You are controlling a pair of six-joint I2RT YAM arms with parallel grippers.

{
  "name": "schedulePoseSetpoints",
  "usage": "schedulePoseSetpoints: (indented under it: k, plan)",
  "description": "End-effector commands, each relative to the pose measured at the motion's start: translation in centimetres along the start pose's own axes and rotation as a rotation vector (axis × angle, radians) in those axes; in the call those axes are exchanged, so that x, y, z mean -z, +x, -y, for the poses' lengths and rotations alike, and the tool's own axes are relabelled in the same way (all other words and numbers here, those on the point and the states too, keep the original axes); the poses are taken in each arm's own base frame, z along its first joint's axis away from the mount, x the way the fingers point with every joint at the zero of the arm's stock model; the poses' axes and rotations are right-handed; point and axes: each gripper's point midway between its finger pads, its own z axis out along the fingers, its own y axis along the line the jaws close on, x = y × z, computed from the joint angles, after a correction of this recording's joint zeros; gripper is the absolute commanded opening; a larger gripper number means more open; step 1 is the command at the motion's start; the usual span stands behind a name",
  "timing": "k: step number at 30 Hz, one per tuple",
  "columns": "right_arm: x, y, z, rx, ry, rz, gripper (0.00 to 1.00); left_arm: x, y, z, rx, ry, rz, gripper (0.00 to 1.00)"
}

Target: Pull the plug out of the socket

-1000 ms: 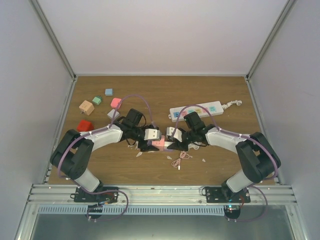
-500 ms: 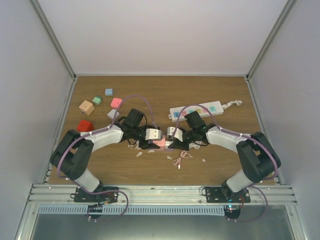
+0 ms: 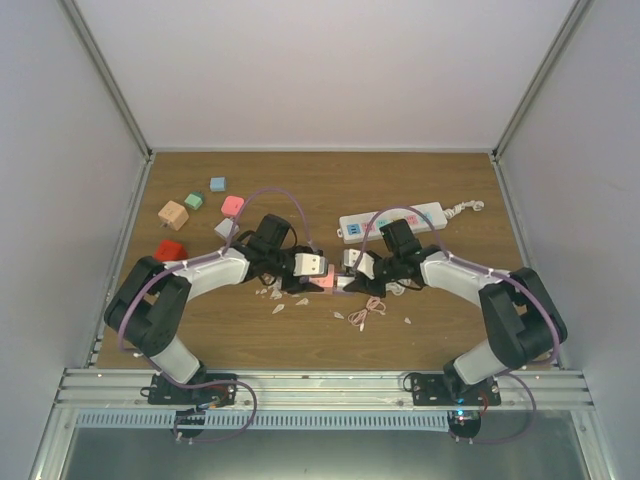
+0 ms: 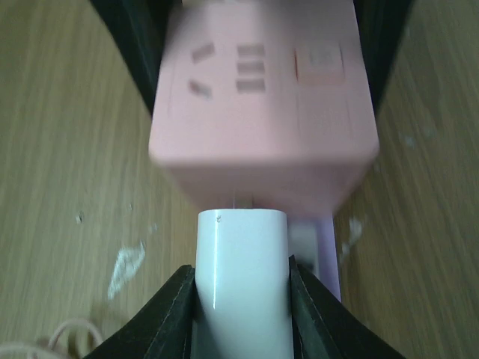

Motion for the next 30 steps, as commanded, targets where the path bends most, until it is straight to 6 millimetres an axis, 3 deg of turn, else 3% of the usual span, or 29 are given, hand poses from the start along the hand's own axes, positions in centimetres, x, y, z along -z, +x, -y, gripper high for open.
schedulePoseSetpoints:
  k: [1,8,10,11,15,21,30]
  plan:
    - [1.7,3.2,0.2,-0.074,0.044,-0.091,0.15,0.3,5.0,0.5,0.083,0.004,-0.183,0.26]
    - [1.7,4.5,-0.2,-0.068,0.046,-0.146,0.14,0.2,5.0,0.1,0.089,0.012,-0.194,0.27]
    - [2.0,4.3,-0.2,-0.072,0.049,-0.138,0.14,0.2,4.8,0.1,0.087,0.016,-0.191,0.31]
    - [2.2,4.0,-0.1,-0.077,0.051,-0.128,0.14,0.3,4.7,0.1,0.084,0.014,-0.189,0.38]
    - [3.9,1.5,1.1,-0.109,0.07,-0.042,0.14,0.8,3.6,-0.5,0.085,0.0,-0.165,0.65]
    - [6.7,-3.6,2.4,-0.143,0.051,0.11,0.15,2.7,-0.2,-2.4,0.044,-0.069,-0.091,0.98]
    - [8.7,-9.0,2.7,-0.196,-0.063,0.274,0.15,7.3,-6.0,-4.8,-0.156,-0.225,-0.011,0.99]
